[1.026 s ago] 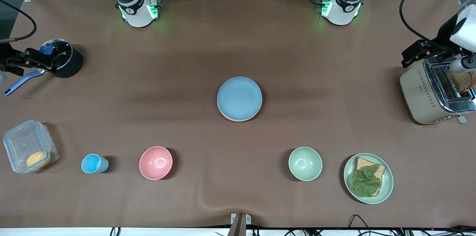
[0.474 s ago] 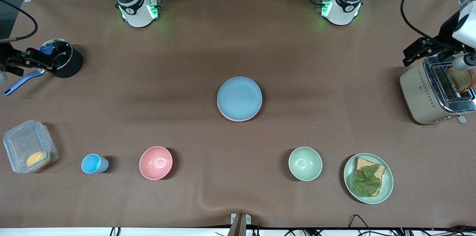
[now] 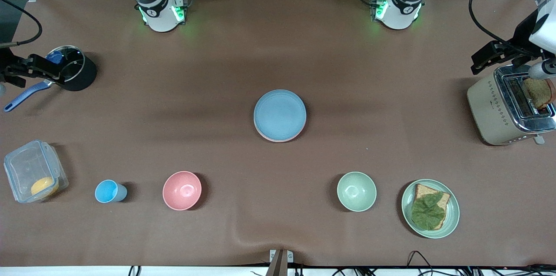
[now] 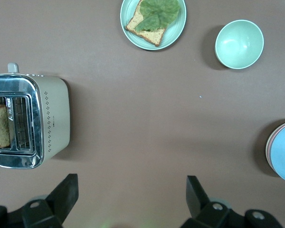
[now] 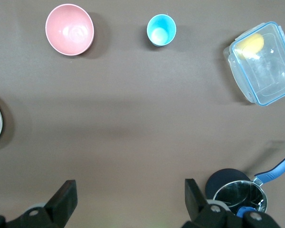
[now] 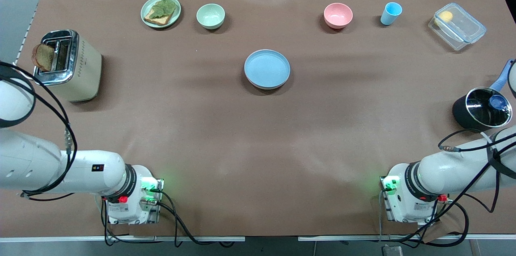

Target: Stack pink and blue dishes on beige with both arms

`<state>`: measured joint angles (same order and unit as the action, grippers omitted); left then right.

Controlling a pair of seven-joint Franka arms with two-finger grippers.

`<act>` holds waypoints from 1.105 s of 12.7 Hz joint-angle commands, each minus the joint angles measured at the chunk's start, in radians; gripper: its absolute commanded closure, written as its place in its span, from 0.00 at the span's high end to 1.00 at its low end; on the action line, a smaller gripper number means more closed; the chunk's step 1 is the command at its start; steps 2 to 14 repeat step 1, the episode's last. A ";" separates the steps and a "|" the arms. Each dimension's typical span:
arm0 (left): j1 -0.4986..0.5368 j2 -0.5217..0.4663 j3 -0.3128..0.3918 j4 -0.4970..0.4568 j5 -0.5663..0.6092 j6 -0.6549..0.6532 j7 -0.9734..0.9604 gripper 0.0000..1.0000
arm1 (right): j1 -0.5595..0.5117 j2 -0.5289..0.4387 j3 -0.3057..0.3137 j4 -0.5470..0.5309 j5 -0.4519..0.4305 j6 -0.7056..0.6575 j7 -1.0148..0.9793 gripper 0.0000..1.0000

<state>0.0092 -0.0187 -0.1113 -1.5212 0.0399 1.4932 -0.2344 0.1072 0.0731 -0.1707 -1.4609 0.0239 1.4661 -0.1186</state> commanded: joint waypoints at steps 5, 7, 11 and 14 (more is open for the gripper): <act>0.005 -0.013 0.005 0.006 -0.026 -0.022 0.027 1.00 | -0.018 -0.032 0.019 -0.024 -0.016 -0.006 0.010 1.00; 0.005 -0.013 0.005 0.006 -0.026 -0.022 0.027 1.00 | -0.018 -0.032 0.019 -0.024 -0.016 -0.006 0.010 1.00; 0.005 -0.013 0.005 0.006 -0.026 -0.022 0.027 1.00 | -0.018 -0.032 0.019 -0.024 -0.016 -0.006 0.010 1.00; 0.005 -0.013 0.005 0.006 -0.026 -0.022 0.027 1.00 | -0.018 -0.032 0.019 -0.024 -0.016 -0.006 0.010 1.00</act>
